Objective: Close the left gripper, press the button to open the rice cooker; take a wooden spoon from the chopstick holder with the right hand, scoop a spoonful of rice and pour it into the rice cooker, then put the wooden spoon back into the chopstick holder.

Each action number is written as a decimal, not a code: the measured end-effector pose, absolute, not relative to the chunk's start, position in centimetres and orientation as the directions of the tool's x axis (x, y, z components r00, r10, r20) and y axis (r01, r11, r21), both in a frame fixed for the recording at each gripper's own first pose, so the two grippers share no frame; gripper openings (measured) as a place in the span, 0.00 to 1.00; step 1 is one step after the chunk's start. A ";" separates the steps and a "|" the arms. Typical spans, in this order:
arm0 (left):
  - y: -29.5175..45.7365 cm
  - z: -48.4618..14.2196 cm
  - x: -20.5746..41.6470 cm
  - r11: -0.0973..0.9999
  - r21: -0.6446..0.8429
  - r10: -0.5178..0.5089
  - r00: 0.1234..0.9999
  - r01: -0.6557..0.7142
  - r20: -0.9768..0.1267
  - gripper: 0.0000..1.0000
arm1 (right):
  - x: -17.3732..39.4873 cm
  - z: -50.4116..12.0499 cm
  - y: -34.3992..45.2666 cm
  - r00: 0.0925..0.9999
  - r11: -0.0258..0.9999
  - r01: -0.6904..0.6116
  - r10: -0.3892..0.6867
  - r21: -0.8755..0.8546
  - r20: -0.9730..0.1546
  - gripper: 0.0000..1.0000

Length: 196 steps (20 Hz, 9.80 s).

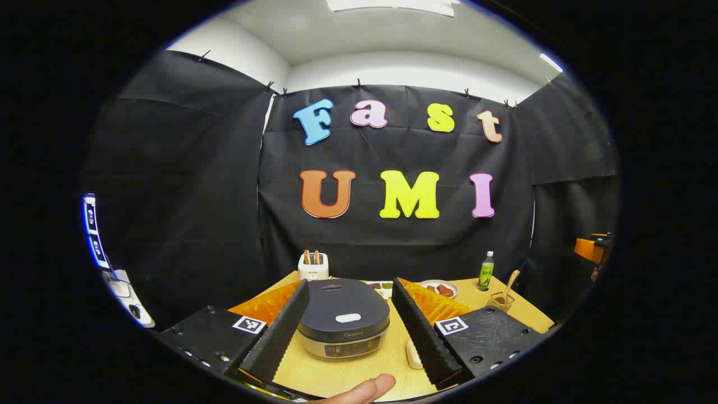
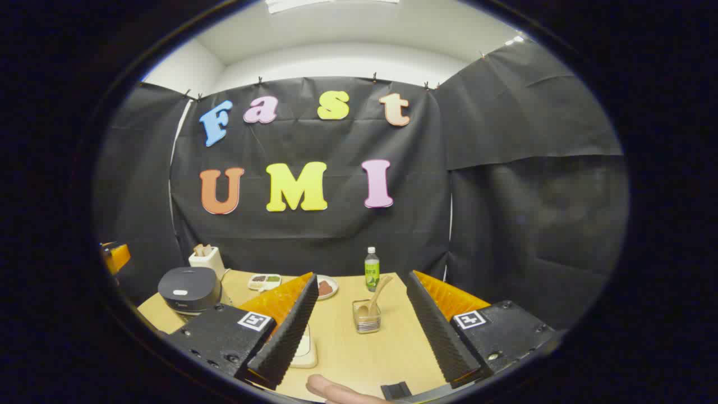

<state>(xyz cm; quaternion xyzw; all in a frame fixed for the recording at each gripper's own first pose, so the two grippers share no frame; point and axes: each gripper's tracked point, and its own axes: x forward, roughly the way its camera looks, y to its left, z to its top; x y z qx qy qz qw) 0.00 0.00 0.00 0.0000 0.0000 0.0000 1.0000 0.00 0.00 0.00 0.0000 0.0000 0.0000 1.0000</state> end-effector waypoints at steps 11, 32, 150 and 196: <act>-1.3 0.1 -0.4 1.000 0.008 -0.031 1.000 0.031 0.008 0.94 | -0.6 0.2 -1.5 0.999 1.000 -0.007 0.006 0.011 0.034 1.00; -2.2 -5.1 7.0 0.999 -0.010 -0.053 0.995 0.052 -0.080 0.00 | -4.7 -0.3 -0.8 0.982 0.984 -0.161 0.153 0.069 0.113 0.99; -2.0 -7.1 -8.2 0.997 -0.029 -0.069 0.991 0.073 0.114 0.94 | 20.0 -4.8 6.8 0.955 0.952 -0.294 0.289 0.088 0.063 0.18; 0.5 -6.8 -9.2 0.995 0.011 -0.096 0.988 0.095 0.124 0.94 | 13.4 -23.1 20.3 0.814 0.793 -0.190 0.457 0.579 -0.358 0.16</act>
